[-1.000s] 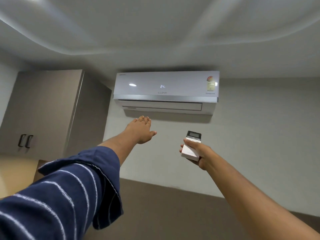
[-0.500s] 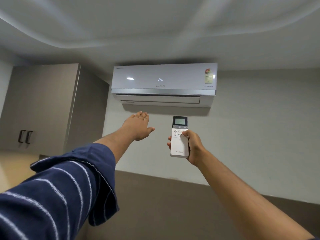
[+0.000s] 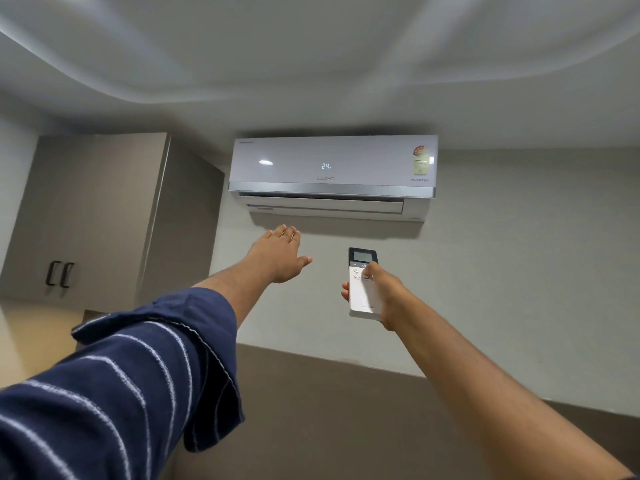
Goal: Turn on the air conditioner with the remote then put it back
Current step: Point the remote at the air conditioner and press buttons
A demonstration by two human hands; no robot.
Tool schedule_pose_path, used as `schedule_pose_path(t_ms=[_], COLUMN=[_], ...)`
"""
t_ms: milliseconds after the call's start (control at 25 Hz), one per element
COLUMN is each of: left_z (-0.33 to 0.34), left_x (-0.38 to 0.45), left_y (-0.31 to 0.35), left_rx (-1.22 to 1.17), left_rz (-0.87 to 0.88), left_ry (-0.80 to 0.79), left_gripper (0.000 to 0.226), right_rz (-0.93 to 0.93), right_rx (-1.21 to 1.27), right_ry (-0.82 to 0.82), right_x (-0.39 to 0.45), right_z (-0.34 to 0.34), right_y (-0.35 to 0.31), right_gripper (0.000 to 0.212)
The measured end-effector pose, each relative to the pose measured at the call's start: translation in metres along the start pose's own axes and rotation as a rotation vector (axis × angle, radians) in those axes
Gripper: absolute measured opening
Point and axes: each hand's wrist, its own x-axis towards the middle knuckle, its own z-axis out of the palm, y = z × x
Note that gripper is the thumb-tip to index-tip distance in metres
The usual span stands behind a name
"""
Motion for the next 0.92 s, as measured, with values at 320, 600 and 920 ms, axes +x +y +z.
schedule_pose_path(t_ms=[320,600,920], left_z=[0.003,0.003,0.011], left_x=[0.004,0.004,0.006], left_y=[0.001,0.001,0.003], left_rx=[0.008,0.001,0.012], left_rz=[0.017,0.018,0.017], left_ry=[0.007,0.013,-0.003], left_gripper=[0.073,0.072,0.072], right_rz=[0.072,0.03,0.025], right_rx=[-0.021,0.016,0.001], right_ry=[-0.046,-0.002,-0.025], right_x=[-0.004,-0.004,-0.004], right_z=[0.012,0.009,0.004], right_y=[-0.004,-0.007,-0.009], right_gripper=[0.015,0.015,0.016])
